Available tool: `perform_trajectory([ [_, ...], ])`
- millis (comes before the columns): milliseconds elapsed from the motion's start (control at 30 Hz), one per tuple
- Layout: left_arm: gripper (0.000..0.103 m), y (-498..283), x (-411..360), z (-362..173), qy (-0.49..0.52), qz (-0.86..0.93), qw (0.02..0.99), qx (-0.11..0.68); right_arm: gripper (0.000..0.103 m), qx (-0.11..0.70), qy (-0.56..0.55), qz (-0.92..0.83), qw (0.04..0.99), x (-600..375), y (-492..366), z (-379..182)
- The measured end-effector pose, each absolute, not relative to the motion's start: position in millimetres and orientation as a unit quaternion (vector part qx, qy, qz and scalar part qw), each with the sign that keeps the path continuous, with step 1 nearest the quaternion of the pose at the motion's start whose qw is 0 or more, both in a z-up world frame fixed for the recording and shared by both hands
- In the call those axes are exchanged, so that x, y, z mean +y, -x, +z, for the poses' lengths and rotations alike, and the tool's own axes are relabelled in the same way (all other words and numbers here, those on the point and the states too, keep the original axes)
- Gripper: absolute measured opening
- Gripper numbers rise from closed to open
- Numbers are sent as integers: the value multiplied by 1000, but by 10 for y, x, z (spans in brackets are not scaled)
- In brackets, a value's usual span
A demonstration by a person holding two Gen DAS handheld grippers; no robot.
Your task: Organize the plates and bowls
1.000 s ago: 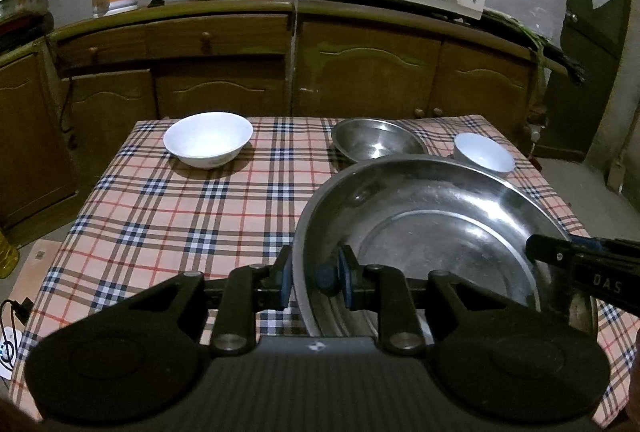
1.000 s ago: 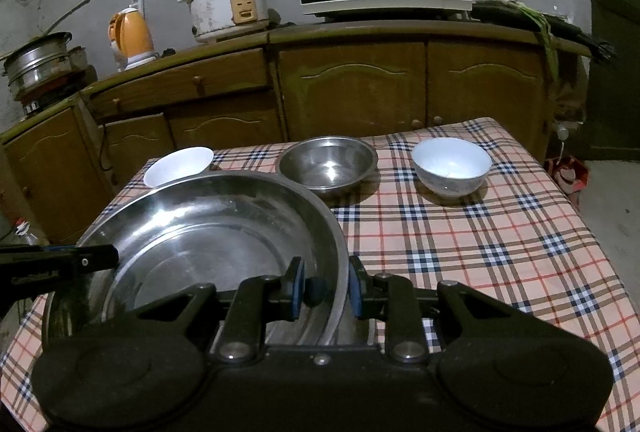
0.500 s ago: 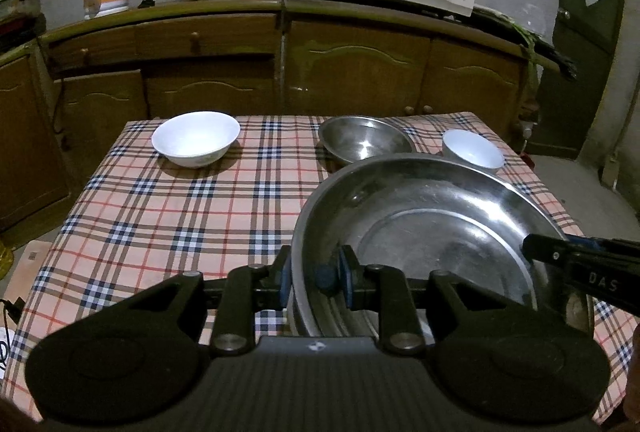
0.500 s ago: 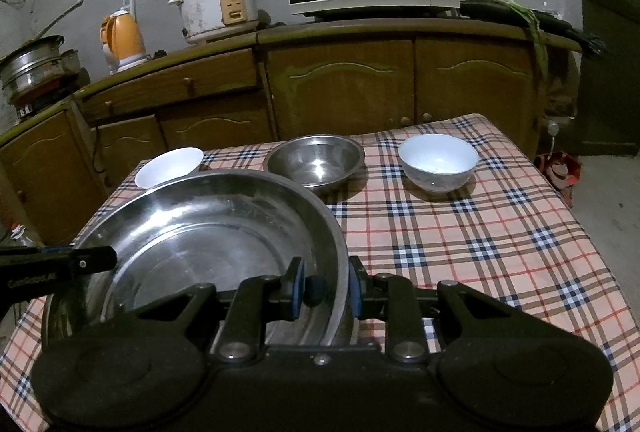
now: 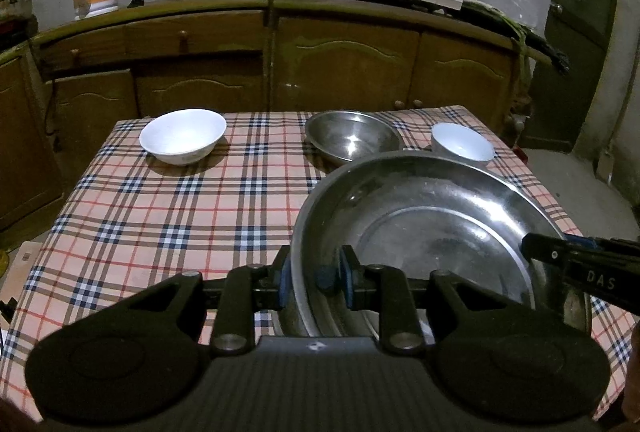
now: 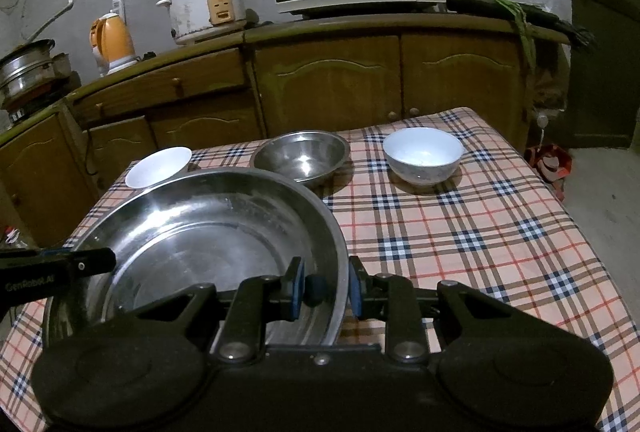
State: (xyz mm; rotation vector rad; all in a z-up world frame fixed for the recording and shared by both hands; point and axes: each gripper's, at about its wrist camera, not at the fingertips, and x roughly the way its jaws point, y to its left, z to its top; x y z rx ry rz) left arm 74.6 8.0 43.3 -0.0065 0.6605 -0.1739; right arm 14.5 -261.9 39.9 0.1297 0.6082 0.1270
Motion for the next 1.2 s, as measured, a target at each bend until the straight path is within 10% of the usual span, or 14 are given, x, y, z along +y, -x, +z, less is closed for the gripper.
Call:
perform_trajectory([
  [1200,26,-768,-152,320,-11,-106,934,340,30,310,-79,38,947,-2857,-93,274],
])
